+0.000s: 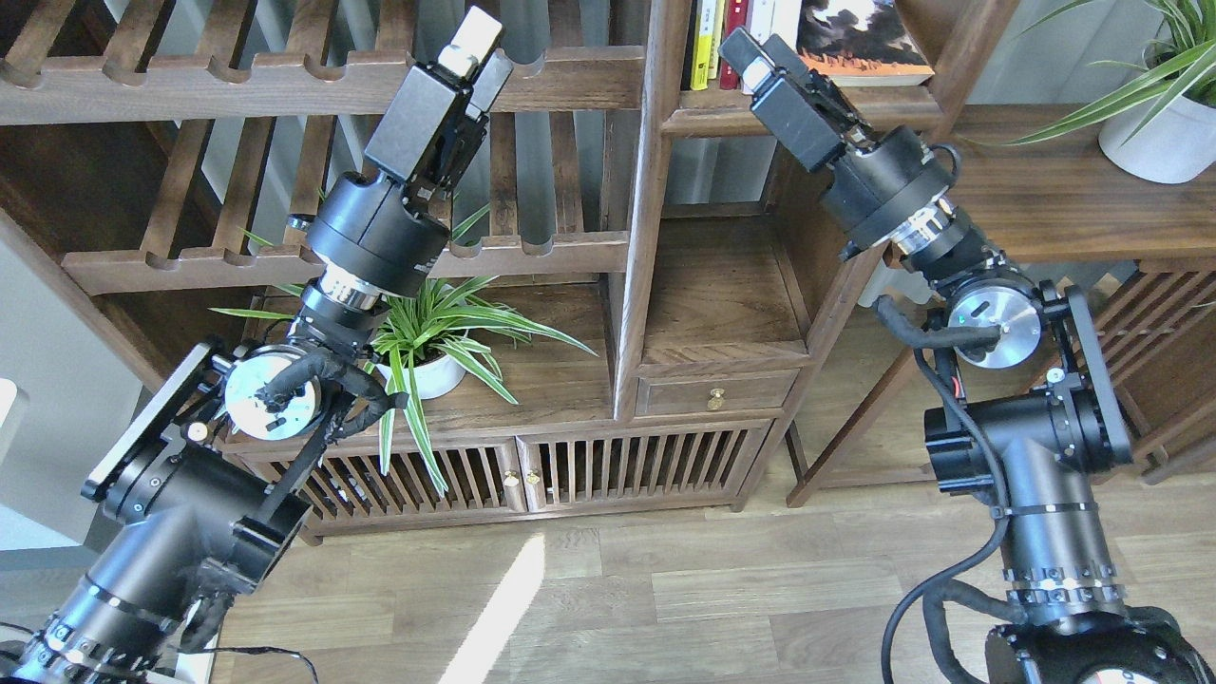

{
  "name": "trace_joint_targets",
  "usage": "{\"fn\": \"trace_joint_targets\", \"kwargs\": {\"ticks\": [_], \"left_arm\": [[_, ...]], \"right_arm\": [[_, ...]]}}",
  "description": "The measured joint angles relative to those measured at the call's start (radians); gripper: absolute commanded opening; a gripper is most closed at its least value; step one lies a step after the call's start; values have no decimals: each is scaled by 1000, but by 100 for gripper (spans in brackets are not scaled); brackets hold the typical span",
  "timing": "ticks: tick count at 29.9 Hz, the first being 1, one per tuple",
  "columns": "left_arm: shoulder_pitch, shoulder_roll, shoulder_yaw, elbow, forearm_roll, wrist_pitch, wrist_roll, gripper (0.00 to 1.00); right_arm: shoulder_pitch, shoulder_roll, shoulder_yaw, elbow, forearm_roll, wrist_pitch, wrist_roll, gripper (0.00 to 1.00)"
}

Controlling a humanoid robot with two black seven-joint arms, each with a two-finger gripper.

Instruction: Organize books on shelf

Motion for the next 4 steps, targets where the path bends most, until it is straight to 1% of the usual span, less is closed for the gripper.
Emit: {"fn": "trace_joint_targets", "kwargs": {"ticks": [4], "left_arm": [[1, 0, 0, 0, 0, 0, 1, 90]], "right_arm": [[0, 0, 0, -1, 0, 0, 0, 97]]}}
